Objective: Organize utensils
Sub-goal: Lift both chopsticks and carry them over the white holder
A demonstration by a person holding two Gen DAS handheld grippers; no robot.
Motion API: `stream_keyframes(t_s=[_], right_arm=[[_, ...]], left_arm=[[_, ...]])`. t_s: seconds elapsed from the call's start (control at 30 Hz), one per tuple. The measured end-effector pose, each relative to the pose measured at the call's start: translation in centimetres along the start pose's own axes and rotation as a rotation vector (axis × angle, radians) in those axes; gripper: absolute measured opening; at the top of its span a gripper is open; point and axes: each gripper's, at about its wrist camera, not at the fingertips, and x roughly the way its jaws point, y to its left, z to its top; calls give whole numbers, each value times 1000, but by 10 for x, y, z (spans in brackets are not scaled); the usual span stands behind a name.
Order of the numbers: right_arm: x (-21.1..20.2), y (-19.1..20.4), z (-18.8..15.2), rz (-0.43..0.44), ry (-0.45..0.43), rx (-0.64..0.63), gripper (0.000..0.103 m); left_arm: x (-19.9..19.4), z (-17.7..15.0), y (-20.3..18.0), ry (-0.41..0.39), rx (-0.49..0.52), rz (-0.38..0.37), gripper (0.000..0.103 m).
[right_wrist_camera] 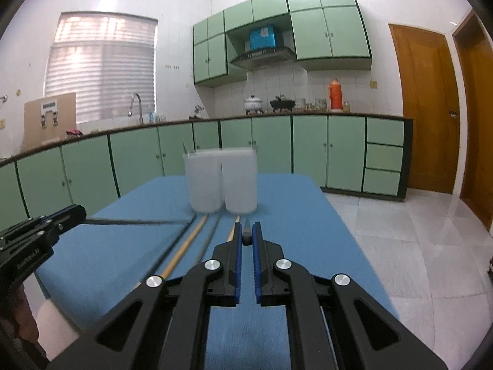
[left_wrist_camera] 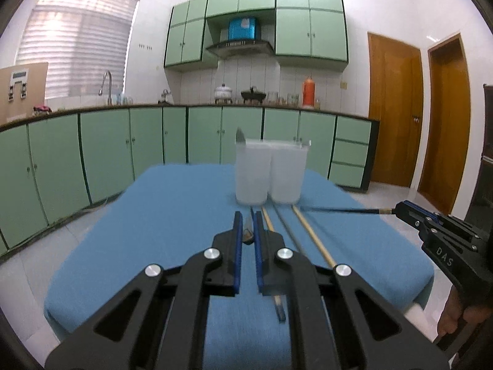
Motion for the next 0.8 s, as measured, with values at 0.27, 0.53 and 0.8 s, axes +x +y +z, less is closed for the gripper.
stream_keyframes(t_s=[0.27, 0.53, 0.8], right_arm=[[3, -10, 52, 52, -34, 28, 7], [21, -17, 100, 104, 3, 35, 7], [38, -9, 138, 125, 33, -15, 6]], left_arm=[[5, 51, 4, -65, 0, -24, 6], [28, 95, 10, -46, -1, -70, 6], [48, 124, 19, -13, -13, -98, 6]])
